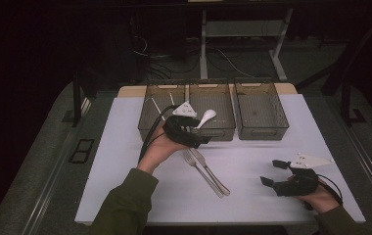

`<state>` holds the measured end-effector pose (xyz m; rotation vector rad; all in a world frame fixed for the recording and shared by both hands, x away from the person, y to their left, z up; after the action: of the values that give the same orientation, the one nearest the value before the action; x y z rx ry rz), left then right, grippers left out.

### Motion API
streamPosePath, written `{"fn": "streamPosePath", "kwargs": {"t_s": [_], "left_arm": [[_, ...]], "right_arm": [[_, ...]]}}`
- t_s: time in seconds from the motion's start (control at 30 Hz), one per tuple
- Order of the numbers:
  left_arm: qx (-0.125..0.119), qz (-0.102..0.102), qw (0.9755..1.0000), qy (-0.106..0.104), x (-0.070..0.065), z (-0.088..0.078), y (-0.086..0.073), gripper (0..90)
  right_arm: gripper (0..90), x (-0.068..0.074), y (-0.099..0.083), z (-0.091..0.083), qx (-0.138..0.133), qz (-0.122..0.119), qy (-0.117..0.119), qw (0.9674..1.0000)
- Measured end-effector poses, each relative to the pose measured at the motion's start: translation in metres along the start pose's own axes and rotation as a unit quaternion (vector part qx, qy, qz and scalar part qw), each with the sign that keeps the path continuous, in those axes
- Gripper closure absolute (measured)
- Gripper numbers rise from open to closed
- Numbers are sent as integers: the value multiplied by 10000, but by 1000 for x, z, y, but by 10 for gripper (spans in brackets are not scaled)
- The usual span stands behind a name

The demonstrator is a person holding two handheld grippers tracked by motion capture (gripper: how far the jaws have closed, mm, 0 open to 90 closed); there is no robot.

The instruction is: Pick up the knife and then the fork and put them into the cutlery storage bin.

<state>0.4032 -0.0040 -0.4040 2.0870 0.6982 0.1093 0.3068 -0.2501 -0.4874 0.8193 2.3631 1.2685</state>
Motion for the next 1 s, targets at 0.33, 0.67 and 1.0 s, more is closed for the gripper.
{"fn": "streamPosePath", "kwargs": {"t_s": [0.33, 0.67, 1.0], "left_arm": [[-208, -133, 9997, 77, -10, -22, -38, 178], [-324, -295, 9986, 279, -12, -47, -85, 94], [-298, -403, 9979, 422, -15, -59, -123, 12]], "right_arm": [[188, -1, 0, 0, -2, 58, -29, 10000], [187, -1, -1, 2, 17, 37, 6, 10000], [173, 0, 7, 4, 10, 126, -1, 9999]]}}
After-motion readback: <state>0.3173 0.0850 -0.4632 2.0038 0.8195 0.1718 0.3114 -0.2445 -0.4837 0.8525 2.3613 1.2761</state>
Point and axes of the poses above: each handheld gripper's, and its own axes: z roughly forward along the jaws, y roughly out of its top, x roughly to its left, the point moved 9 cm from there along z, roughly forward along the jaws, and after that the axes turned 10 degrees about -z, right-handed, at the moved point
